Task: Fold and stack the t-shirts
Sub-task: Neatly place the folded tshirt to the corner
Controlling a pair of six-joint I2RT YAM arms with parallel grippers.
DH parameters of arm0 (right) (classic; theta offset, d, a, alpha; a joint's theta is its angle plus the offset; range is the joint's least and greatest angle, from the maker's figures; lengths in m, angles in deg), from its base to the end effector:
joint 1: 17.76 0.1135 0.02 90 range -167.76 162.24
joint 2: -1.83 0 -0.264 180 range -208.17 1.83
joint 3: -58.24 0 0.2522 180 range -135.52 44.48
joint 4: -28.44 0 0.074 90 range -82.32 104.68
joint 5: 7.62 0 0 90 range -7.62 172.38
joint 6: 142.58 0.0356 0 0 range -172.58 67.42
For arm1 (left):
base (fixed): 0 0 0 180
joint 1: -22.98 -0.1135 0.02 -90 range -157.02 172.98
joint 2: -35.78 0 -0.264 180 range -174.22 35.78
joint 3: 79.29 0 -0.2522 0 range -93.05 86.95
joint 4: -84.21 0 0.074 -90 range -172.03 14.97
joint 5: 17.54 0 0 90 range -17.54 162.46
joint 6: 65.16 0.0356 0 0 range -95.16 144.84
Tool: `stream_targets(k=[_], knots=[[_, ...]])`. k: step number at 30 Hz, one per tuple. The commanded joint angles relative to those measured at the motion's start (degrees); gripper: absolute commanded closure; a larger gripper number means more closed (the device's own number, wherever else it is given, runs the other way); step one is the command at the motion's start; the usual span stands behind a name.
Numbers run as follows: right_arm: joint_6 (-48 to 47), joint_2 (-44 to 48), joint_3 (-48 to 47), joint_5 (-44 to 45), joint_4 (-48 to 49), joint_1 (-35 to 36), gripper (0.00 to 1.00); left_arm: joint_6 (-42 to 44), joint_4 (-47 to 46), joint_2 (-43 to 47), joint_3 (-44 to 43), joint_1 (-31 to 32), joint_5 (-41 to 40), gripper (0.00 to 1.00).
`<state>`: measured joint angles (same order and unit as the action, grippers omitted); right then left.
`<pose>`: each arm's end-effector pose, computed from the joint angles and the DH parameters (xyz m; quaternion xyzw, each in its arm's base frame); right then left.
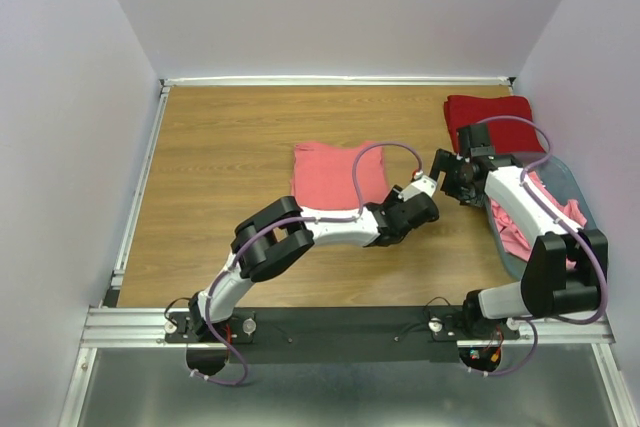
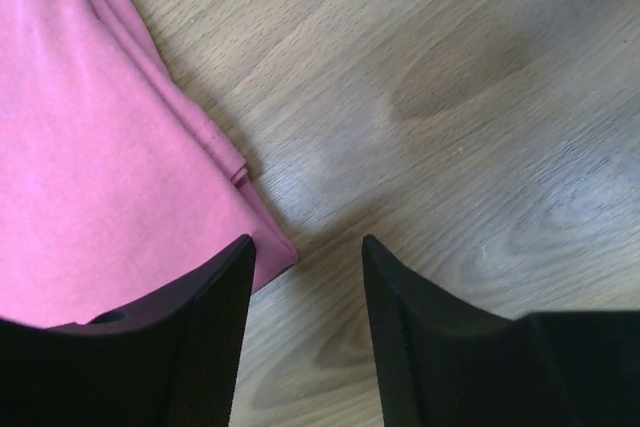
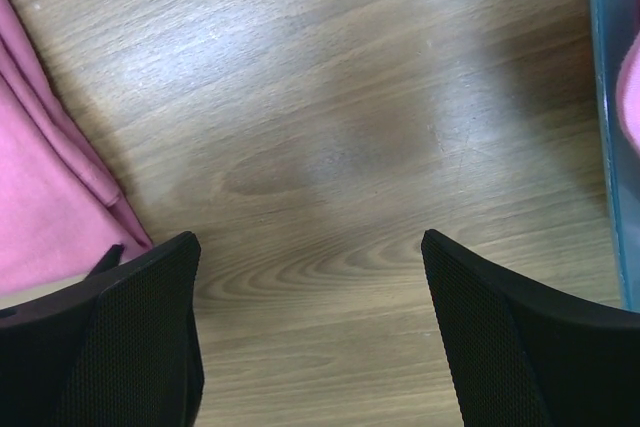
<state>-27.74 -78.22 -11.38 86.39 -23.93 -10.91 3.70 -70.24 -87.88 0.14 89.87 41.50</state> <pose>0.2708 0.0300 0.2305 0.1600 0.9581 0.0314 0.2354 0.2003 -0.4227 0.1559 0.2636 0.8674 -0.0569 0.4183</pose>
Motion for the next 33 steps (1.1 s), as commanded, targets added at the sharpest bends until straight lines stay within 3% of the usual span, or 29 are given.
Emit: stream_targets(k=[1, 4, 13, 19, 33], knots=[[0.3, 0.2, 0.3, -5.8, 2.3, -0.3, 0.0, -3.9, 3.8, -3.2, 0.7, 0.0, -1.8, 0.56], [0.4, 0.3, 0.5, -6.9, 2.8, -0.3, 0.0, -5.3, 4.4, -2.5, 2.4, -0.4, -2.3, 0.6], [0.6, 1.8, 1.4, -8.1, 3.2, -0.3, 0.0, -7.9, 6.8, 2.4, 4.0, -0.3, -8.1, 0.43], [1.4, 2.9, 0.9, -4.4, 2.9, -1.1, 0.0, -7.2, 6.4, 6.1, 5.0, -0.3, -10.4, 0.41], [2.8, 2.8, 1.7, -0.3, 3.0, -3.1, 0.0, -4.1, 4.9, 3.2, 2.0, 0.1, -8.9, 0.39]])
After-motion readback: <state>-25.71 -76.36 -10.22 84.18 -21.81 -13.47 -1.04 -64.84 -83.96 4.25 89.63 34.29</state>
